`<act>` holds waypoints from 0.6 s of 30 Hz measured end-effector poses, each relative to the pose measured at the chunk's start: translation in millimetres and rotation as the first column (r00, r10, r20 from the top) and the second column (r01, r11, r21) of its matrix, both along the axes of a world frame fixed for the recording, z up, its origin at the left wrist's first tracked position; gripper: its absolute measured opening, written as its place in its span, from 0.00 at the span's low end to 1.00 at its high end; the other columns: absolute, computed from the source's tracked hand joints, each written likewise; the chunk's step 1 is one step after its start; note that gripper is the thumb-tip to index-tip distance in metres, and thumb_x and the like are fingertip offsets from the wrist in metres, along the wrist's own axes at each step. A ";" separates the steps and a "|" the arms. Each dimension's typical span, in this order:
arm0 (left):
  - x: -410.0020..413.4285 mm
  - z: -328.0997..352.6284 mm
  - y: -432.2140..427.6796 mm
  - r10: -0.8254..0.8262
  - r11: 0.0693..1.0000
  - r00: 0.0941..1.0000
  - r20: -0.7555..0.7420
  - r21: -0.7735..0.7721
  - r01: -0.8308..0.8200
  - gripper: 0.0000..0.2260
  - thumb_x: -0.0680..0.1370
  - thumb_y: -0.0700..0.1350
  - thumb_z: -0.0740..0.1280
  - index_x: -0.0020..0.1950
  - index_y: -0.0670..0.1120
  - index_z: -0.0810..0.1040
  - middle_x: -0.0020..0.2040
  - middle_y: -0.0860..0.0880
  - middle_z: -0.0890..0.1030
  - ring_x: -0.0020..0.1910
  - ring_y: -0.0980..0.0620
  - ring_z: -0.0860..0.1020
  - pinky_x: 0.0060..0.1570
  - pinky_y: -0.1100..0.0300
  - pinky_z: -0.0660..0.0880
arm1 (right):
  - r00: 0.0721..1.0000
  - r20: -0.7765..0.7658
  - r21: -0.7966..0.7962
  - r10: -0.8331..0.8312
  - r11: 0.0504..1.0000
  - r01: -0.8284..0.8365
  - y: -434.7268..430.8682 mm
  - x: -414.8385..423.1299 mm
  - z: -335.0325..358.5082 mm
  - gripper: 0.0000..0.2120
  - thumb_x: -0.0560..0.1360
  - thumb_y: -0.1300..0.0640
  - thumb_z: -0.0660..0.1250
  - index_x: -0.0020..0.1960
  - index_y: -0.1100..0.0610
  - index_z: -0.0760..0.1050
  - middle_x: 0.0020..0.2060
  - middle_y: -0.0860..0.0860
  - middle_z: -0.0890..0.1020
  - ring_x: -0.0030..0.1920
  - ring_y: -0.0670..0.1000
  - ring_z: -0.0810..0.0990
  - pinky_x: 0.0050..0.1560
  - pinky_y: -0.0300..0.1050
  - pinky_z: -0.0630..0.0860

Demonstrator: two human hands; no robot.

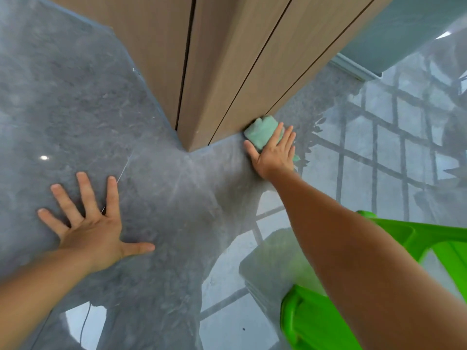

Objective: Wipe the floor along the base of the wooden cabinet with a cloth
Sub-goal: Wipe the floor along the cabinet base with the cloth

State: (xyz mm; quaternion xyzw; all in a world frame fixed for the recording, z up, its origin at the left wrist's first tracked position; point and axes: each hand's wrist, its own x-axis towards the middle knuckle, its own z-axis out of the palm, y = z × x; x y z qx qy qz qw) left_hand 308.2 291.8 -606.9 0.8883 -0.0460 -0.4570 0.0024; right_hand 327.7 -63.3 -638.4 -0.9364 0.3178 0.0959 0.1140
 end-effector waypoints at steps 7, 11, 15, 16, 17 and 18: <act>1.5 -3.8 -0.9 0.019 1.000 1.000 -0.006 0.001 -0.019 0.70 0.44 0.85 0.55 0.62 0.55 0.10 0.64 0.41 0.10 0.54 0.32 0.10 0.69 0.26 0.35 | 0.998 -0.049 0.187 -0.045 0.981 0.054 75.2 17.8 8.2 0.59 0.69 0.24 0.55 0.76 0.65 0.31 0.77 0.65 0.34 0.76 0.65 0.33 0.74 0.61 0.36; 2.9 -7.1 0.4 0.023 0.999 1.000 0.022 -0.031 -0.022 0.70 0.48 0.85 0.60 0.62 0.55 0.10 0.64 0.41 0.10 0.54 0.32 0.10 0.68 0.26 0.33 | 0.989 0.000 0.286 0.146 0.948 -0.140 164.7 -13.1 3.6 0.60 0.68 0.23 0.53 0.75 0.66 0.31 0.75 0.68 0.34 0.75 0.66 0.31 0.73 0.61 0.32; 0.6 -11.1 -3.7 0.032 0.997 0.998 0.048 -0.072 -0.028 0.71 0.48 0.84 0.61 0.65 0.55 0.12 0.64 0.41 0.10 0.57 0.32 0.11 0.68 0.26 0.33 | 0.971 0.004 0.298 0.241 0.926 -0.231 189.5 -27.8 10.5 0.57 0.70 0.25 0.55 0.77 0.62 0.32 0.76 0.66 0.34 0.75 0.65 0.31 0.74 0.63 0.35; -0.8 -12.6 -3.8 0.037 0.996 0.998 0.055 -0.083 -0.032 0.71 0.49 0.84 0.61 0.66 0.55 0.12 0.64 0.41 0.10 0.60 0.31 0.13 0.68 0.26 0.33 | 0.958 0.003 0.309 0.286 0.911 -0.272 188.5 -30.3 14.3 0.55 0.71 0.27 0.56 0.77 0.60 0.32 0.76 0.65 0.34 0.76 0.65 0.31 0.75 0.62 0.36; -2.4 -14.4 -2.2 0.044 0.994 0.997 0.071 -0.101 -0.037 0.71 0.49 0.84 0.61 0.67 0.55 0.13 0.65 0.41 0.10 0.64 0.30 0.15 0.68 0.26 0.33 | 0.938 0.004 0.323 0.346 0.887 -0.329 188.2 -34.0 18.5 0.53 0.72 0.28 0.57 0.78 0.57 0.32 0.77 0.64 0.34 0.76 0.64 0.32 0.75 0.62 0.36; -4.6 -15.7 1.3 0.044 0.991 0.995 0.090 -0.128 -0.033 0.70 0.50 0.84 0.59 0.69 0.55 0.15 0.67 0.42 0.12 0.68 0.29 0.18 0.69 0.26 0.34 | 0.910 0.012 0.329 0.414 0.858 -0.395 189.4 -38.6 22.6 0.50 0.73 0.30 0.58 0.79 0.54 0.33 0.77 0.62 0.34 0.76 0.64 0.32 0.76 0.62 0.38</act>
